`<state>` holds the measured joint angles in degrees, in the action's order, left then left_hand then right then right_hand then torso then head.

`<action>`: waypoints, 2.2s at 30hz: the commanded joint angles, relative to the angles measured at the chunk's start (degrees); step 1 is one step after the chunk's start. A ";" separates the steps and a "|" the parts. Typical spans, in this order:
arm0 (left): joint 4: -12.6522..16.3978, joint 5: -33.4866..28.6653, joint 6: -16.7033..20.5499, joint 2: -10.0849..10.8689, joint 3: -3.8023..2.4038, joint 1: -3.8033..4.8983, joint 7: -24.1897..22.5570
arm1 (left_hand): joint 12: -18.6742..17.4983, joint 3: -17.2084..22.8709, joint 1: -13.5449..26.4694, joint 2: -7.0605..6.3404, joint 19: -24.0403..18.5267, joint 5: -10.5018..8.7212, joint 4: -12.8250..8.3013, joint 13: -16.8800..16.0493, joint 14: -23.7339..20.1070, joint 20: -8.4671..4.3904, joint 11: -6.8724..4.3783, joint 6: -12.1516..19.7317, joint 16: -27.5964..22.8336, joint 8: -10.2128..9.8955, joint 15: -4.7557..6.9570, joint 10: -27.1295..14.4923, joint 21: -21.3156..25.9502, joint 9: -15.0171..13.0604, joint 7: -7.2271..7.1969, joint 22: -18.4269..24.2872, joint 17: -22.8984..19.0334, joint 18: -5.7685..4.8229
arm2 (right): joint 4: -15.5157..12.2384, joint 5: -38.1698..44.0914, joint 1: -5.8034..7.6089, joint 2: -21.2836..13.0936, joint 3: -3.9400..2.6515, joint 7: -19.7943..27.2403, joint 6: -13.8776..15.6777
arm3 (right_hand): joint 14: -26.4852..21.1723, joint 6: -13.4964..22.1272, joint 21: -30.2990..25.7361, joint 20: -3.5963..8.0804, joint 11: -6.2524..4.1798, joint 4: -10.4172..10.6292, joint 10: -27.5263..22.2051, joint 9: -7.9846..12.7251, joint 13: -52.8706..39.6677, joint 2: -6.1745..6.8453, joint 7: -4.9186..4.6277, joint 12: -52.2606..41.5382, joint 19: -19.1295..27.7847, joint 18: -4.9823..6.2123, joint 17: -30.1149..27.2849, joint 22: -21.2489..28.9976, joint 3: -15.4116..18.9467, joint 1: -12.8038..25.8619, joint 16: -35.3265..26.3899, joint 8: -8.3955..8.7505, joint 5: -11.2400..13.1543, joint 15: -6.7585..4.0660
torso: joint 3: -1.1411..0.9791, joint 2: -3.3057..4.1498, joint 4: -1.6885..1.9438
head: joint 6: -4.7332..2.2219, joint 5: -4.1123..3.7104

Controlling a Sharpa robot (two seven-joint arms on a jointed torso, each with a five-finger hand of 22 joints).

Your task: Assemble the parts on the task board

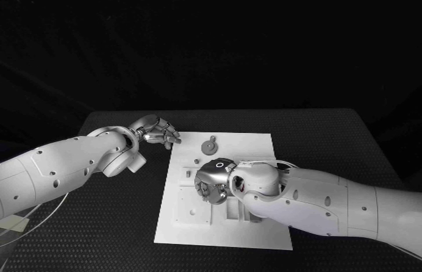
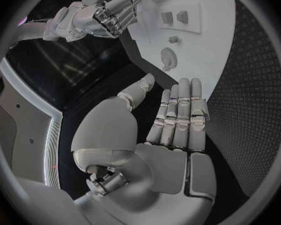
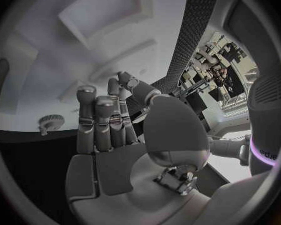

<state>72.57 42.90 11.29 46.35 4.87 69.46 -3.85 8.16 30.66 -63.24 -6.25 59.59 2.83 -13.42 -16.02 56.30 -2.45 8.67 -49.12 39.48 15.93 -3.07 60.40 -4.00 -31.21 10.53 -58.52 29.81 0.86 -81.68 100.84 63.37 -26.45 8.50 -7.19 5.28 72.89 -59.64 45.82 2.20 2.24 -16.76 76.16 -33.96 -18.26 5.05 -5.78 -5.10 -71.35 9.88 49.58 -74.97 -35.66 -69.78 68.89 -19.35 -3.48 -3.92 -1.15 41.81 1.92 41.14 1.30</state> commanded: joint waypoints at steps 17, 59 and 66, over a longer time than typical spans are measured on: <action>0.32 0.08 0.10 0.02 -0.05 0.10 -0.20 | -0.01 0.06 0.27 0.09 0.47 0.14 0.36 0.12 0.38 -0.09 -0.09 0.60 -0.40 -0.01 -0.02 -0.50 -0.02 0.07 0.00 0.08 0.22 1.07 | 0.80 0.53 -0.65 0.71 0.23 0.18 -2.21 | -0.44 -0.11 0.21 0.18 0.21 0.00 -0.05 -0.20 0.02 -0.59 -0.28 0.23 0.40 5.12 0.11 -1.21 -0.22 0.02 -0.20 -0.06 -0.14 -0.03 | -0.04 0.02 0.06 | -0.16 -0.45; 0.34 -0.01 -0.14 0.18 -0.04 0.11 -0.89 | 0.07 -0.28 0.89 -0.28 0.49 0.14 0.99 0.32 0.53 -0.10 -0.06 0.75 -0.92 -0.03 -0.01 -0.63 -0.01 0.13 0.04 0.21 0.93 1.05 | -2.58 0.70 -0.39 -4.74 0.10 -0.20 6.88 | -2.20 13.46 -0.91 -0.37 3.59 4.52 -9.43 3.17 2.91 7.44 -3.84 1.24 1.40 5.12 0.48 -0.82 2.14 5.62 -0.38 6.95 -0.12 3.24 | -0.08 -0.01 0.02 | -0.67 -0.96; 0.49 -0.05 -0.12 0.27 -0.04 0.10 -1.01 | 0.08 -0.27 0.88 -0.28 0.50 0.14 1.00 0.33 0.54 -0.11 -0.06 0.76 -0.95 -0.03 -0.01 -0.64 -0.02 0.14 0.04 0.21 0.97 1.06 | -5.33 0.80 0.80 -8.19 -2.83 -0.08 10.01 | -1.75 11.03 -0.77 -0.10 3.22 3.38 -8.43 2.82 2.76 5.72 -4.41 0.69 0.99 5.12 0.42 -1.02 1.82 3.61 -0.17 5.26 -0.09 2.90 | -0.03 -0.08 -0.14 | -0.88 -1.23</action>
<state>72.86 42.90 11.28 46.70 4.87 69.47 -3.97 8.16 30.50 -62.63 -6.41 59.80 2.83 -12.62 -15.75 56.30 -2.65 8.48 -48.81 38.78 15.93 -3.07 60.20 -3.99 -31.13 10.62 -58.38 30.67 0.86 -86.68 100.58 64.06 -34.29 5.72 -7.01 11.94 70.71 -48.07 45.16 2.15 5.49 -13.07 67.39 -31.10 -15.43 10.77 -9.94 -4.23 -70.05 9.62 50.03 -74.97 -33.83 -65.87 68.44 -13.94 -3.33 -1.19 -1.22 41.76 1.88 40.40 0.21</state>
